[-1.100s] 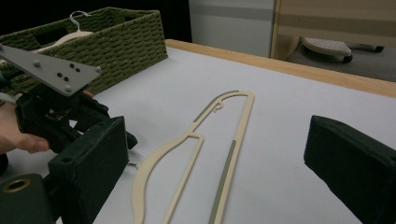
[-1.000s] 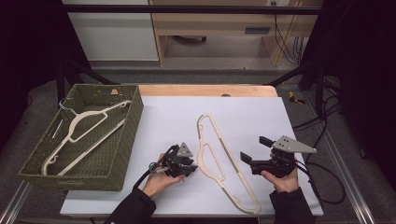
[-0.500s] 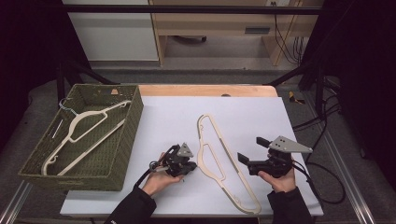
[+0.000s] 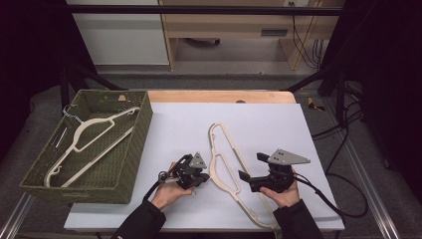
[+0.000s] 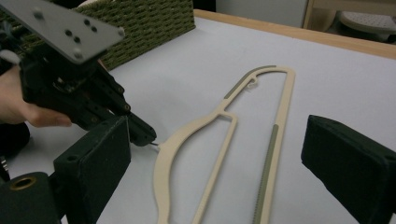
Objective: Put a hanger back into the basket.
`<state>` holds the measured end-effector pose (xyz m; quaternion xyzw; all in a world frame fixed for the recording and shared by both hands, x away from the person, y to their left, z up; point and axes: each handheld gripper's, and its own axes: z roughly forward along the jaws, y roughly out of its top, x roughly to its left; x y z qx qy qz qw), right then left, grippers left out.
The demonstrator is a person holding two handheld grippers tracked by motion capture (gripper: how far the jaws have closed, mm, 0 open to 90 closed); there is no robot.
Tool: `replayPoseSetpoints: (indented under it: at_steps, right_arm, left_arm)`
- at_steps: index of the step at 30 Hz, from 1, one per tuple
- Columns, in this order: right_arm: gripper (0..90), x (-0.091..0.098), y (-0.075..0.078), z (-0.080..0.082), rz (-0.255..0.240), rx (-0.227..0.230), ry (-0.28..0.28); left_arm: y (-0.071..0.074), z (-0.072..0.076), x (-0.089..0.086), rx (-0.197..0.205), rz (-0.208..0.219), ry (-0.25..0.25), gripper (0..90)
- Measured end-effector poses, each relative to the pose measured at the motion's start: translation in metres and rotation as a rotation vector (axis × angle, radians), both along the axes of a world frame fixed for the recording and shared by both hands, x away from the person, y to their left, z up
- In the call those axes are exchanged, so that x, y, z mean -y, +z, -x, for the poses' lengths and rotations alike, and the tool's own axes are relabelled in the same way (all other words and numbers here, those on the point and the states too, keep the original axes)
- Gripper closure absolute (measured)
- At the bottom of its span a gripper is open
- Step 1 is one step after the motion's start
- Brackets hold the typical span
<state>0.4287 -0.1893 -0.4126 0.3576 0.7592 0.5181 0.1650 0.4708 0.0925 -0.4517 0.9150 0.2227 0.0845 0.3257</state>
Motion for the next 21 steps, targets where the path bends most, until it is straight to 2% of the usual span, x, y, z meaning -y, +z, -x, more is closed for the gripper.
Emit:
replayPoseSetpoints:
  at_steps: [5, 12, 14, 19, 21]
  right_arm:
    - [10.9, -0.014, -0.007, 0.001, 0.01, -0.023, 0.033]
    - [15.4, -0.03, -0.016, 0.003, 0.015, -0.053, 0.082]
    - [17.9, -0.039, -0.021, 0.004, 0.045, -0.064, 0.105]
    - [22.3, -0.052, -0.03, 0.006, 0.087, -0.082, 0.125]
    - [23.5, -0.053, -0.031, 0.006, 0.087, -0.09, 0.124]
  left_arm:
    - [0.017, 0.01, 0.005, 0.019, -0.011, 0.001, 88.8]
    - [0.025, 0.017, 0.011, 0.018, -0.031, 0.017, 88.8]
    - [0.029, 0.019, 0.012, 0.016, -0.024, 0.028, 88.8]
    - [0.032, 0.021, 0.012, 0.015, -0.015, 0.038, 88.8]
    - [0.034, 0.022, 0.013, 0.014, -0.007, 0.044, 88.8]
